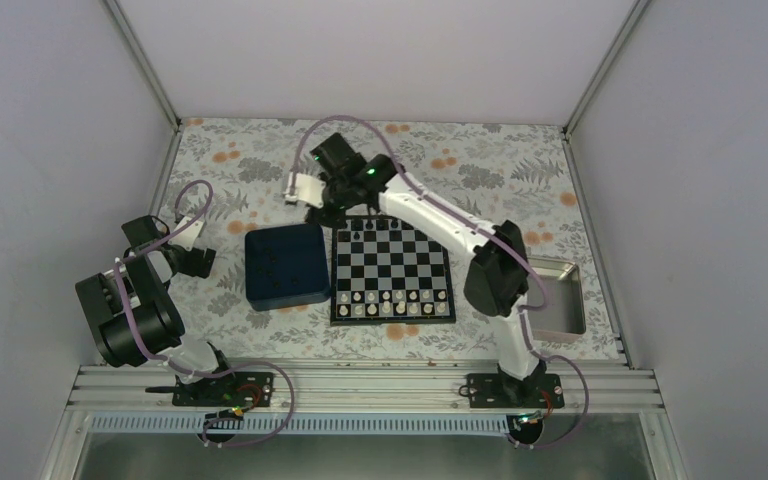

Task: Set up the chess pieces on the board
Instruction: Pick up the chess piece from the storage box.

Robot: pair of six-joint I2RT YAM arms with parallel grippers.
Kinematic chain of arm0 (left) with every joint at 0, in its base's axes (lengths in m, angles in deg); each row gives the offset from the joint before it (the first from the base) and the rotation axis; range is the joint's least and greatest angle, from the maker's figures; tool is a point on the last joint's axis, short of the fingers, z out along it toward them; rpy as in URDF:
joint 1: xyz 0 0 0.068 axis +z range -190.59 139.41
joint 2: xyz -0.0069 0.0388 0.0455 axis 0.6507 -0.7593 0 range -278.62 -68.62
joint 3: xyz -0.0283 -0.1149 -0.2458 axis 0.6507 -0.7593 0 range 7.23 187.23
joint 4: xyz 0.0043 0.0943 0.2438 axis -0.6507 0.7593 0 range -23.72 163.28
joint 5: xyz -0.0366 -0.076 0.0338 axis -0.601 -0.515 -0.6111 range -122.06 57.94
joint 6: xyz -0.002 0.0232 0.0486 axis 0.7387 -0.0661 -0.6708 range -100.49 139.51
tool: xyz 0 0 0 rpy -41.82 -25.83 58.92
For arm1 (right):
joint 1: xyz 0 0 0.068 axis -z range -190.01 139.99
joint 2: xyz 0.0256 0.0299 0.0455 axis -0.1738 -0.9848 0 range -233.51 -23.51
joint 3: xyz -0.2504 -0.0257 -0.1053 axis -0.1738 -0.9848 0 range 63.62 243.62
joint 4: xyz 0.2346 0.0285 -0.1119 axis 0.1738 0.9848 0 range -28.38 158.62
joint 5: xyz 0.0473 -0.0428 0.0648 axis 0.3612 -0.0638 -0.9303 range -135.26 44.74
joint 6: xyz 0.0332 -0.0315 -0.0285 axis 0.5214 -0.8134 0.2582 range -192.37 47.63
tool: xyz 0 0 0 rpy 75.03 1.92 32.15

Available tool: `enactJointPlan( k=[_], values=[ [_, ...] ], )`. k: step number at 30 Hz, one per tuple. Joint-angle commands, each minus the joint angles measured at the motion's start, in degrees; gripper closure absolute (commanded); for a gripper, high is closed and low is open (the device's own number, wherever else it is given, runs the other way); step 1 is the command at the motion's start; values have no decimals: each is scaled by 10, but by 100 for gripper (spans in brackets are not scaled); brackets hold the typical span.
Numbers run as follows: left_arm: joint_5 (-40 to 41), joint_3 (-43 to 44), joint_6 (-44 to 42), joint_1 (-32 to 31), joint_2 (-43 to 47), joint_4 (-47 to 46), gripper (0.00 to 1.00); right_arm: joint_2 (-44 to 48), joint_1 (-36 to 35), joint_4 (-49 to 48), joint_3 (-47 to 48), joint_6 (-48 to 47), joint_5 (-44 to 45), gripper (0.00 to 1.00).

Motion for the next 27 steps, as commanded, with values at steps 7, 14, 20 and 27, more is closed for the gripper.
enactJointPlan(
  k=[7,14,20,27],
  values=[
    [-8,-7,-12,2,3,34,0,-126,-72,-114,24,2,-9,52],
    [-6,-10,-13,1,5,30,0,-175,-78,-168,34,12,-17,44],
    [-6,-11,-14,1,3,29,0,-194,-78,-198,30,21,-38,41],
    [-4,-11,-14,2,0,27,0,-217,-79,-199,42,25,-55,42]
  ],
)
